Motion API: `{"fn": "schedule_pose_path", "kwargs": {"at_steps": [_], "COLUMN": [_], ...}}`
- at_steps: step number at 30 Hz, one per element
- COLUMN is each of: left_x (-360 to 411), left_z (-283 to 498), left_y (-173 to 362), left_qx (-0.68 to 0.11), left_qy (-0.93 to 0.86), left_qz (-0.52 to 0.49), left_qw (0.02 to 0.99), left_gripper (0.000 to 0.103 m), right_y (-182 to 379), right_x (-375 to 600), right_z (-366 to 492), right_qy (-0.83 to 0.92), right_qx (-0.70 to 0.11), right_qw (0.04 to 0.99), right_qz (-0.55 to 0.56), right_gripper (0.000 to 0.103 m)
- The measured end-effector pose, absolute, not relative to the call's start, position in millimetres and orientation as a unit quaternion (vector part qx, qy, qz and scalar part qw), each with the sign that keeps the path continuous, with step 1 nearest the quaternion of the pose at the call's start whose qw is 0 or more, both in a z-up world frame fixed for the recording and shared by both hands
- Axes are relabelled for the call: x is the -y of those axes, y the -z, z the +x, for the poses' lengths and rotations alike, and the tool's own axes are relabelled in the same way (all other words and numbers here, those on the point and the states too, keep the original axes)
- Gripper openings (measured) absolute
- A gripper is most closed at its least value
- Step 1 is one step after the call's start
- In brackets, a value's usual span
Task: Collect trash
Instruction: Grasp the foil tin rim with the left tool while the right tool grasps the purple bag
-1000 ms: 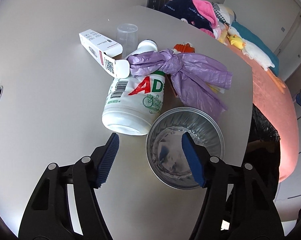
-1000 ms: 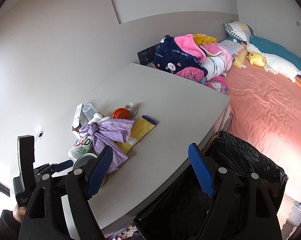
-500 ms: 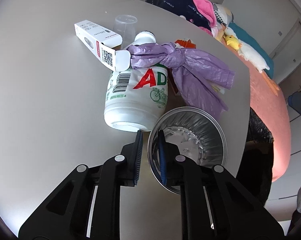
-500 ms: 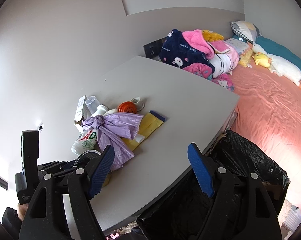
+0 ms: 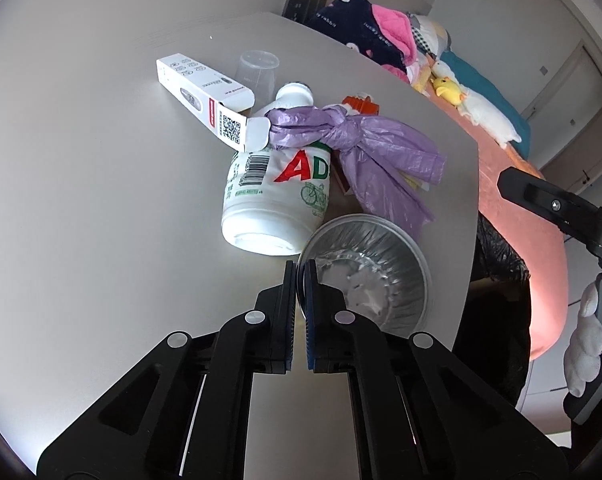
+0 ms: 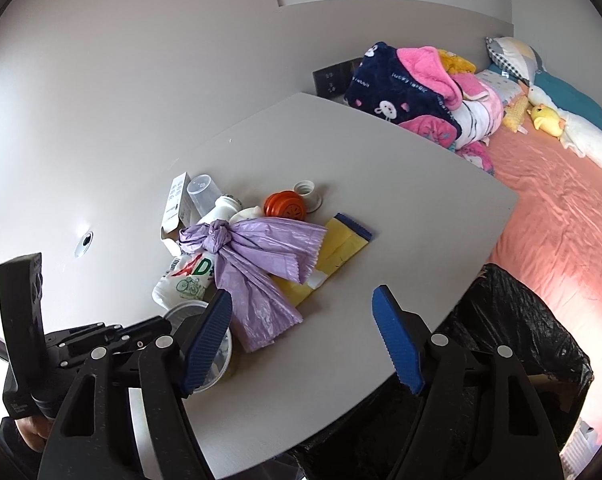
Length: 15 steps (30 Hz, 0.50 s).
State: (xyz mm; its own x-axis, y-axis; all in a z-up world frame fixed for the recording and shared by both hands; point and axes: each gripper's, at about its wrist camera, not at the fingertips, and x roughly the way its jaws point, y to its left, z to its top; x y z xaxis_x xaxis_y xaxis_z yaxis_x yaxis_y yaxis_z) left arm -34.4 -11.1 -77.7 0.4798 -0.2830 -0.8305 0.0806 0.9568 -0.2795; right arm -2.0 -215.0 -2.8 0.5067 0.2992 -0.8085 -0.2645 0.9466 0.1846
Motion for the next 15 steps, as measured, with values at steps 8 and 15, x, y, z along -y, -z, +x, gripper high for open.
{"fn": "schedule_pose_path", "kwargs": {"at_steps": [8, 15], "left_x": [14, 9], "left_z": [-35, -39], "left_y": [75, 47], "left_qx": [-0.497, -0.465], "left_qy": [0.134, 0.146], "left_qz": [-0.117, -0.124], "left_qw": [0.849, 0.864], "left_gripper": [0.003, 0.002], "right_y": [5, 0], "right_x": [202, 205], "right_z": [2, 3], "right_qy": [-0.168, -0.163], "right_qx": [-0.472, -0.468], "right_qw": [0.865, 0.869], "right_qz": [0.011, 0.016], "right_gripper": [0.074, 0.072]}}
